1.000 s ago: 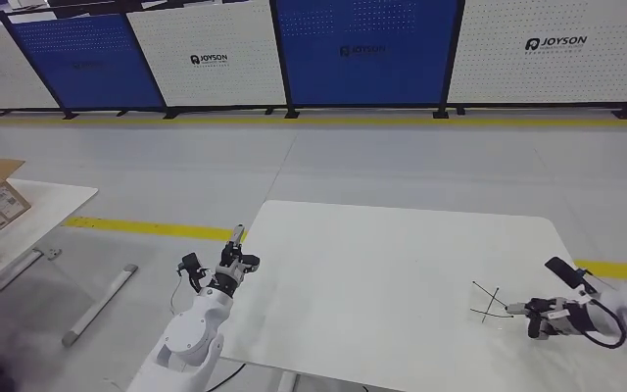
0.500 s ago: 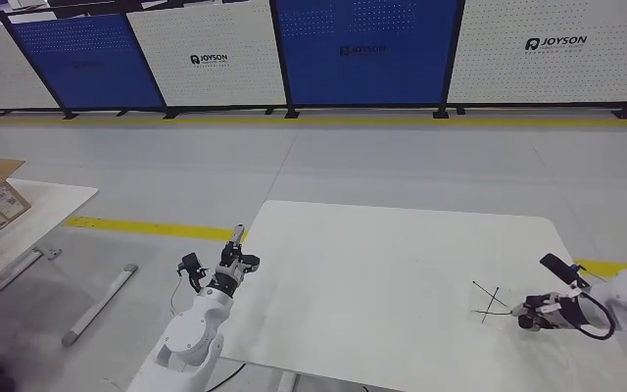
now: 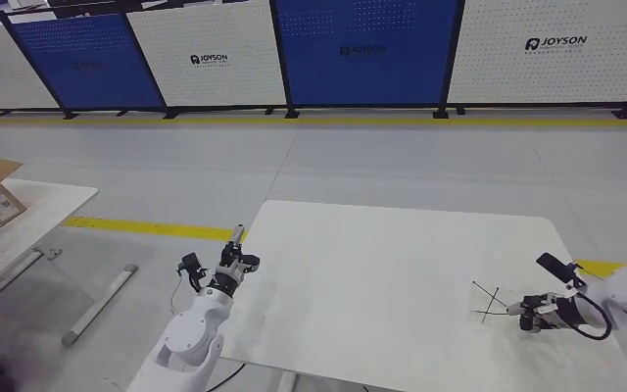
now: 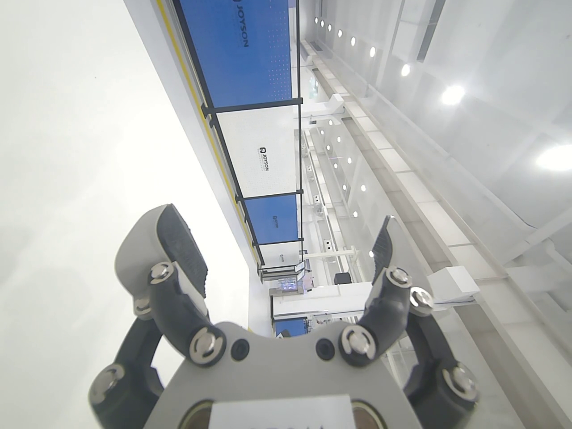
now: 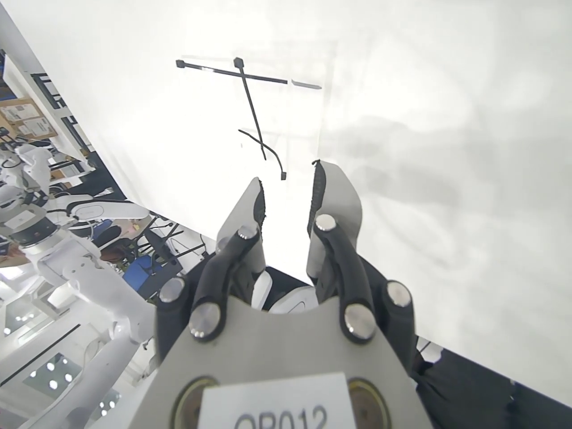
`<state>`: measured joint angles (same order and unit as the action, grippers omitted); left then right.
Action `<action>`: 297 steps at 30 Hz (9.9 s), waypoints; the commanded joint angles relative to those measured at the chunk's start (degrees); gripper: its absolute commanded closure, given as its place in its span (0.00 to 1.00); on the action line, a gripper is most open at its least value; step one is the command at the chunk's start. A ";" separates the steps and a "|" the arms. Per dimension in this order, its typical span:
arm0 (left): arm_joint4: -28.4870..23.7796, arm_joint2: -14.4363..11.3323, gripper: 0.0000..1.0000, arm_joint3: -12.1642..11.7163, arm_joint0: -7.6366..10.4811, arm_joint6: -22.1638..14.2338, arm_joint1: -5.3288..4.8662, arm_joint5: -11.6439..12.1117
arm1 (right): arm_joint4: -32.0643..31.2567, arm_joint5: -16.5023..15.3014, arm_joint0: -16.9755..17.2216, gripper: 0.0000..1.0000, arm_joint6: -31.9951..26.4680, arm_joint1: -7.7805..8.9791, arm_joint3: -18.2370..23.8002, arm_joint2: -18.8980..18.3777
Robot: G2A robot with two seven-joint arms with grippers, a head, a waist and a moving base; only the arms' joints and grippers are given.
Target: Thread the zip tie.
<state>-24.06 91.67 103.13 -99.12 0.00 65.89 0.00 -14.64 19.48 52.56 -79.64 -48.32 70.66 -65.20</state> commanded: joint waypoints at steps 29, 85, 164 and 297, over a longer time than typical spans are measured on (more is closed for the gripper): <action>0.00 0.00 0.00 0.00 0.00 0.00 0.00 0.00 | -1.34 0.00 -6.12 0.79 0.00 -1.68 -5.74 6.70; 0.00 0.00 0.00 0.00 0.00 0.00 0.00 0.00 | 10.69 0.00 4.14 1.00 0.00 1.48 2.94 -9.20; 0.00 0.00 0.00 0.00 0.00 0.00 0.00 0.00 | 21.96 -33.97 1.76 1.00 24.41 -6.52 9.44 10.42; 0.00 0.00 0.00 0.00 0.00 0.00 0.00 0.00 | -28.93 -38.96 -3.81 1.00 62.13 -1.12 25.95 30.87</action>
<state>-24.06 91.67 103.13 -99.12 0.00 65.89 0.00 -41.71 -19.45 48.81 -16.83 -49.36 95.94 -34.79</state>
